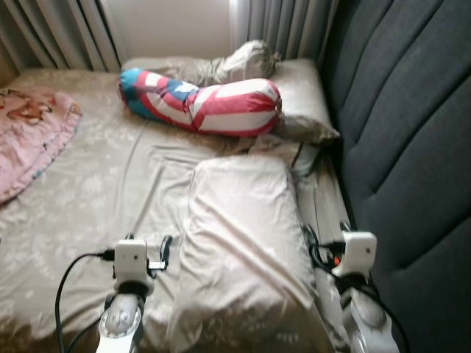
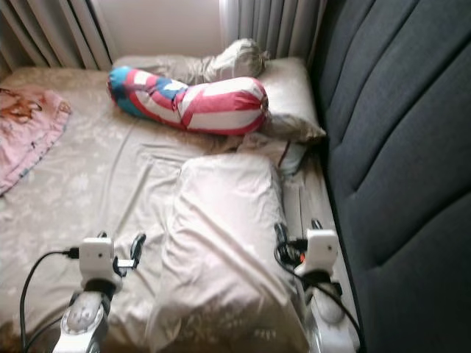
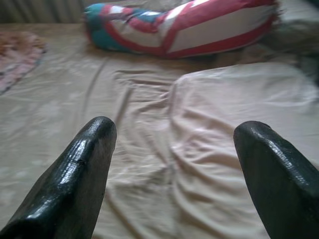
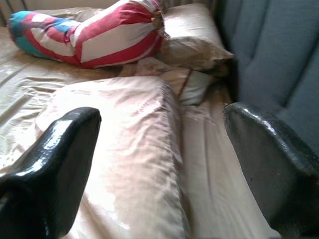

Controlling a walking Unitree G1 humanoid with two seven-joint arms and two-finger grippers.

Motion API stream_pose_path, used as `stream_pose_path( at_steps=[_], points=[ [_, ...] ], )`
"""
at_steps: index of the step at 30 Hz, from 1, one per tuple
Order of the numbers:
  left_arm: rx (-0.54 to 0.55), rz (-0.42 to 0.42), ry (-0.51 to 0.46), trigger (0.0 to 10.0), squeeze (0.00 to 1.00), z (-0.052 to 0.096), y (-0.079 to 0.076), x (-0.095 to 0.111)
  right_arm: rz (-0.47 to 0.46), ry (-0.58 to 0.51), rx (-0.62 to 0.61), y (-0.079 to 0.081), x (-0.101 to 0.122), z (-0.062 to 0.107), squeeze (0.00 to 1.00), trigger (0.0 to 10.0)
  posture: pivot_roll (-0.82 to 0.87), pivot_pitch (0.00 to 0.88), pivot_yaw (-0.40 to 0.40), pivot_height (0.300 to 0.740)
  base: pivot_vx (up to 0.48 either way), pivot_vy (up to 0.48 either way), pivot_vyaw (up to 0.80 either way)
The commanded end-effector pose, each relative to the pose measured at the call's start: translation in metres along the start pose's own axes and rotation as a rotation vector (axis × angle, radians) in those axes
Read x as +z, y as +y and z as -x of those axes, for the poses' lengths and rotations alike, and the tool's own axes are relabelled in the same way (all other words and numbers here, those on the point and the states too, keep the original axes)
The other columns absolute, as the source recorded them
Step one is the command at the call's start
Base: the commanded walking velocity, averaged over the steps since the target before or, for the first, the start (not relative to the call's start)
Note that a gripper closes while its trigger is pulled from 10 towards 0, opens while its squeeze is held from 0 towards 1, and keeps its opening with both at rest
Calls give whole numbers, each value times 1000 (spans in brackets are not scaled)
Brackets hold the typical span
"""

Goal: Clean up the room

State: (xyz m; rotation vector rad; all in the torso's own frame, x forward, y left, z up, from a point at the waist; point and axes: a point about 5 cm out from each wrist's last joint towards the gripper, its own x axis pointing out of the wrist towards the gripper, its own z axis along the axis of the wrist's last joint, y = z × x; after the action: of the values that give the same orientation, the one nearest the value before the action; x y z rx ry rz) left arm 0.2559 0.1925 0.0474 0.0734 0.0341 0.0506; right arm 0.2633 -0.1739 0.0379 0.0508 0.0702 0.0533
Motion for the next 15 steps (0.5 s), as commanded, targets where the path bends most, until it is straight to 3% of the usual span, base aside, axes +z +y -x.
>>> stream_pose_path(
  at_steps=[1,15],
  points=[
    [-10,1,-2,10000,0,-2,-3,1,-1,3,-20,-6,0,3,0,10000,-143,73,-53,740,0,0,0],
    [-8,3,-1,10000,0,-2,-2,2,19,-1,15,-2,0,1,0,10000,-138,78,-53,740,0,0,35]
  ],
)
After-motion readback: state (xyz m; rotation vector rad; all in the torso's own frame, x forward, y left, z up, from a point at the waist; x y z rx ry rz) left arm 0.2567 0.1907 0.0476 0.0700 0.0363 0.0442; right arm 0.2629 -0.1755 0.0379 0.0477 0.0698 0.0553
